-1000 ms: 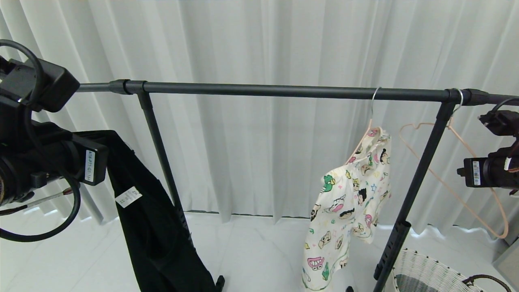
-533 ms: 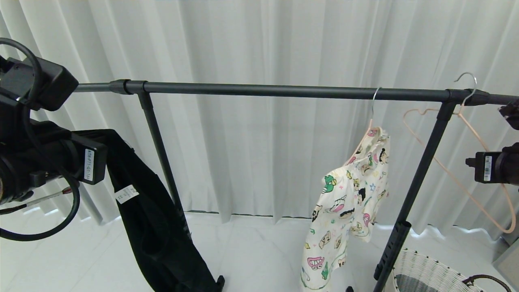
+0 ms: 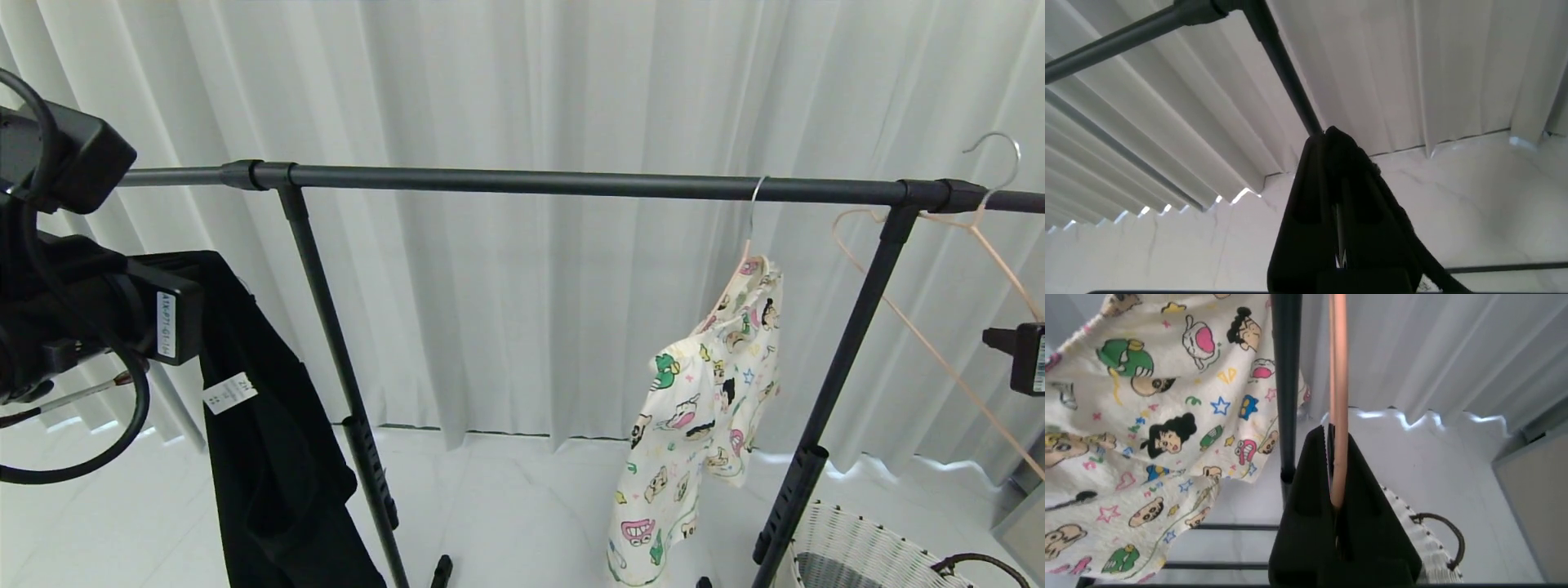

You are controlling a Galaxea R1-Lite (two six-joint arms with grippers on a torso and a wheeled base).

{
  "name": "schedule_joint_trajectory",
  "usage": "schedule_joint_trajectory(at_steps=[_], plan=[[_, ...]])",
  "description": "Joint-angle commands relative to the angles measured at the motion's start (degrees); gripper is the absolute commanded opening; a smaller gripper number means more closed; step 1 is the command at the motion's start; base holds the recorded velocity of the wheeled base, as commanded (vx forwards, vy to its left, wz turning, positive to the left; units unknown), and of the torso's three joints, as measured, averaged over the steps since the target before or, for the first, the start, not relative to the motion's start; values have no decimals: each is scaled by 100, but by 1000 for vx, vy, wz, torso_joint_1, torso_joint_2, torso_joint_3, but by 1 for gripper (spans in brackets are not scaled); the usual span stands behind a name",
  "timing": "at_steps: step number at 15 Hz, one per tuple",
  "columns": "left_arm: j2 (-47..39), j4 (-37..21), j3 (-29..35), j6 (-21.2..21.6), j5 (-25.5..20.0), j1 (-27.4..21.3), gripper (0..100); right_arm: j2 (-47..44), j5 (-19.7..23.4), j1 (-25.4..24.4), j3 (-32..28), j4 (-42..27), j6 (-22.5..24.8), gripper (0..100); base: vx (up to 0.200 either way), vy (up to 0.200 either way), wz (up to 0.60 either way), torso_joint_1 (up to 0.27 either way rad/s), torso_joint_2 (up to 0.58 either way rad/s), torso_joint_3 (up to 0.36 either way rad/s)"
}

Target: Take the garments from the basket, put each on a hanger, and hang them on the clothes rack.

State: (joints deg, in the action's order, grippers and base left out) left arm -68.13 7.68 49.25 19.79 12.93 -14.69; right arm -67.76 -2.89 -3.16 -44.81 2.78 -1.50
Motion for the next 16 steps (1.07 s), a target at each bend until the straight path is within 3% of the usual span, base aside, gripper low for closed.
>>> schedule_joint_trajectory(at_steps=[1, 9, 13, 16], plan=[[28, 85, -12, -1, -1, 1, 0, 896, -10, -9, 473, -339, 9, 0, 0, 0, 0, 0, 0, 0], [28, 181, -65, -1, 7, 1, 0, 1933, 43, -141, 553, -1447, 97, 0, -200, 0, 0, -1, 1, 4], [28, 190, -126, 17, 7, 1, 0, 2082, 43, -730, 535, -1614, 106, 0, -200, 0, 0, 1, 4, 0], [81, 181, -302, 61, -28, -139, 0, 2038, 140, -1583, 517, -1649, 106, 0, 0, 0, 0, 0, 0, 0]])
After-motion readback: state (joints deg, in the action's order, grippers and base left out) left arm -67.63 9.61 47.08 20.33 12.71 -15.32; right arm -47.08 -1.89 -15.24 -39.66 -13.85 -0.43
